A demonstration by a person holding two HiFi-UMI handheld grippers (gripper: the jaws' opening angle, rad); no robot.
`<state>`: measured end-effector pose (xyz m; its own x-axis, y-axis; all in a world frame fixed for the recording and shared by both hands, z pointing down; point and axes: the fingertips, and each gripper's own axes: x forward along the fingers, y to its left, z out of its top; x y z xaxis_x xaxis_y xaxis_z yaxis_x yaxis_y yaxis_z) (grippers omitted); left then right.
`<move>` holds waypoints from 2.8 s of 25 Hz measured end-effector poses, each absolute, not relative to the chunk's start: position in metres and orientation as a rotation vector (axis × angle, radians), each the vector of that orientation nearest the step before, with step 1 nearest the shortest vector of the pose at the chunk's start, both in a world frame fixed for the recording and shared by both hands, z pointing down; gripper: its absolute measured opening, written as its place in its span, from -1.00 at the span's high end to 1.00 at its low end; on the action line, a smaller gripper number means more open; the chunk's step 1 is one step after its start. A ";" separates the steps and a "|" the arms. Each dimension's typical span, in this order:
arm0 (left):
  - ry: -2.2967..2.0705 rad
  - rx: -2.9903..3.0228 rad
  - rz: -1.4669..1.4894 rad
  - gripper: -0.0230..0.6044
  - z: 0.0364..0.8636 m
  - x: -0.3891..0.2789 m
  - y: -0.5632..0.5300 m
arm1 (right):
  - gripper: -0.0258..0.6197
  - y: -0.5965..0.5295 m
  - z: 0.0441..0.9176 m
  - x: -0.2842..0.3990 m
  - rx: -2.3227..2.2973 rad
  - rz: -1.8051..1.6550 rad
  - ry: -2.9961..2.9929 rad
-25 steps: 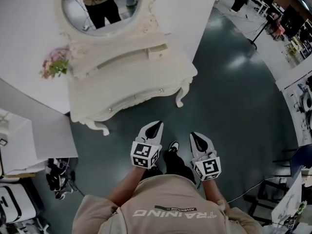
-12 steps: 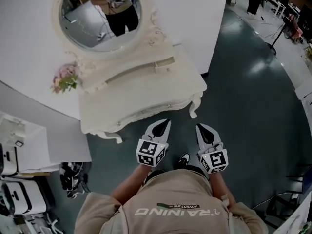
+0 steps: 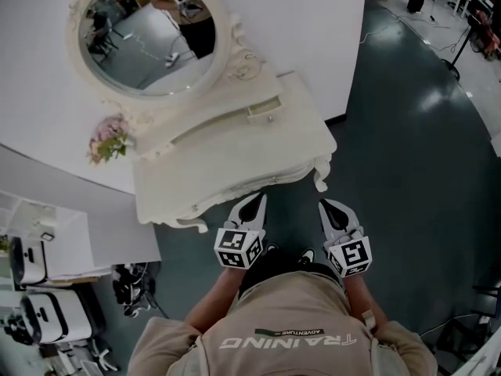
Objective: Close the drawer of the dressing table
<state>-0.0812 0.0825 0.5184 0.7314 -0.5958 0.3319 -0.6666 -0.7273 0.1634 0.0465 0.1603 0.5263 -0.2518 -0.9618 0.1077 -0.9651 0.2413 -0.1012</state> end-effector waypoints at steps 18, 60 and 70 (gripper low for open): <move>-0.787 2.656 0.394 0.87 0.539 0.010 0.009 | 0.92 0.097 0.533 0.104 1.940 0.312 -2.357; -1.129 2.471 0.417 0.87 0.537 -0.001 -0.209 | 0.92 -0.199 0.508 0.136 1.610 0.167 -2.597; -1.156 2.345 0.468 0.87 0.574 0.017 -0.227 | 0.92 -0.223 0.522 0.142 1.472 0.206 -2.654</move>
<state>0.0171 -0.2273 0.5741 0.5846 -0.6418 0.4963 -0.8063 -0.5278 0.2673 0.1421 -0.2227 0.5221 -0.5277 -0.8357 0.1521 -0.8491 0.5236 -0.0696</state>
